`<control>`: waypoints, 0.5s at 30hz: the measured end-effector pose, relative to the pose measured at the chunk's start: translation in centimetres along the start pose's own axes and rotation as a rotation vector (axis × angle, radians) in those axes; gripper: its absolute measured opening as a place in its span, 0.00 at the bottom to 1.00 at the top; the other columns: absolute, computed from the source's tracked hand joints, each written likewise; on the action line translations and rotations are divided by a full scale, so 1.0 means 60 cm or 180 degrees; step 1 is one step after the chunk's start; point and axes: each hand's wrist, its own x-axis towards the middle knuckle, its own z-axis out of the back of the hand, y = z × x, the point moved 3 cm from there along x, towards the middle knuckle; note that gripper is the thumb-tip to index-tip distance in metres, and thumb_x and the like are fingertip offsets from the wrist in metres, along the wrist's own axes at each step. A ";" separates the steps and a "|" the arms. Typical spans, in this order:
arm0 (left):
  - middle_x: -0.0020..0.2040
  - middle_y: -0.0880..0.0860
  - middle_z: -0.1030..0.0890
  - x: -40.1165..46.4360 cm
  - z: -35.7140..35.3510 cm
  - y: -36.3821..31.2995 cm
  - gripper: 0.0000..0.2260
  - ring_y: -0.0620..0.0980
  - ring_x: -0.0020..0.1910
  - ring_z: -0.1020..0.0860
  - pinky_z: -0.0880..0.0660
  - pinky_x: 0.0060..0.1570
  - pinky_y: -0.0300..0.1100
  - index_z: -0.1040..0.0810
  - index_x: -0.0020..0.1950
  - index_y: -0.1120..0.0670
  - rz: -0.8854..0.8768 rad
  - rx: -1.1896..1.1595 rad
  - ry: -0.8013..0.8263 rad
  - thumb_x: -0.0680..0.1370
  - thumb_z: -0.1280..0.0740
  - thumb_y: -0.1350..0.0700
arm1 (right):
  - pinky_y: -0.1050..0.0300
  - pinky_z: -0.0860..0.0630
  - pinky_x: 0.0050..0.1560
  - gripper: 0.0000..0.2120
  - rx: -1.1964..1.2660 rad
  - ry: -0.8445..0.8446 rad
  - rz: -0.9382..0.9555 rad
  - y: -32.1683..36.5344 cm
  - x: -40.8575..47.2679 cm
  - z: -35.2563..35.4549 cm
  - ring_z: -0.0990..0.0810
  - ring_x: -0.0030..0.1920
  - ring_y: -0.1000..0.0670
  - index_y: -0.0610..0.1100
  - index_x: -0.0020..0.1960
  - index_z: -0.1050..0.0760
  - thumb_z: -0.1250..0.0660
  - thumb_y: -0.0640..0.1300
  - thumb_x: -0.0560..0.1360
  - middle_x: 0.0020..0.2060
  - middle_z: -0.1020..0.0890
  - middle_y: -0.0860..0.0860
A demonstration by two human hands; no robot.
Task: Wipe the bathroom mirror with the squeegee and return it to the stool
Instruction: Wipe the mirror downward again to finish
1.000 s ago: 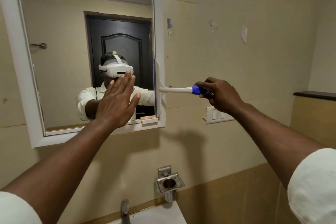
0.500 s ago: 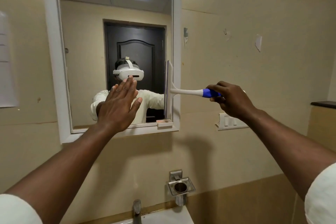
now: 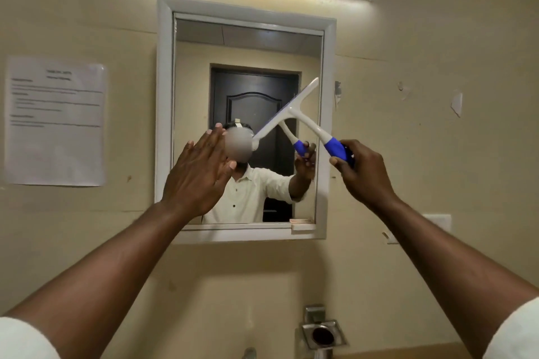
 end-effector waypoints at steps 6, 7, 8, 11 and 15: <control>0.77 0.45 0.59 0.062 0.076 0.021 0.26 0.41 0.75 0.59 0.61 0.71 0.41 0.54 0.77 0.50 -0.0087 0.0249 -0.0291 0.81 0.50 0.47 | 0.48 0.19 0.46 0.16 0.1006 -0.0472 -0.0568 0.071 0.075 -0.028 0.19 0.42 0.45 0.42 0.61 0.29 0.34 0.46 0.76 0.45 0.23 0.48; 0.77 0.46 0.58 0.074 0.089 0.019 0.26 0.42 0.75 0.58 0.60 0.71 0.42 0.54 0.77 0.50 -0.0103 0.0255 -0.0348 0.81 0.50 0.46 | 0.49 0.19 0.46 0.16 0.1151 -0.0548 -0.0637 0.082 0.088 -0.032 0.19 0.41 0.46 0.42 0.61 0.29 0.34 0.47 0.76 0.45 0.22 0.48; 0.77 0.46 0.57 0.085 0.101 0.016 0.26 0.42 0.75 0.57 0.59 0.72 0.43 0.54 0.77 0.51 -0.0127 0.0263 -0.0392 0.81 0.50 0.45 | 0.49 0.19 0.45 0.15 0.1253 -0.0613 -0.0685 0.093 0.101 -0.036 0.19 0.41 0.46 0.43 0.60 0.30 0.34 0.48 0.76 0.44 0.22 0.48; 0.77 0.47 0.58 0.110 0.121 0.008 0.27 0.44 0.76 0.57 0.58 0.73 0.44 0.55 0.77 0.51 -0.0218 0.0366 -0.0445 0.81 0.52 0.44 | 0.54 0.19 0.43 0.17 0.1372 -0.0743 -0.0679 0.125 0.131 -0.049 0.19 0.40 0.47 0.41 0.62 0.30 0.34 0.48 0.76 0.39 0.25 0.53; 0.77 0.46 0.60 0.126 0.121 0.009 0.27 0.45 0.76 0.58 0.61 0.72 0.42 0.57 0.76 0.51 -0.0324 0.0429 -0.0504 0.80 0.54 0.43 | 0.67 0.27 0.39 0.19 0.1345 -0.0874 -0.0577 0.151 0.157 -0.062 0.23 0.41 0.51 0.39 0.64 0.30 0.35 0.47 0.76 0.44 0.25 0.50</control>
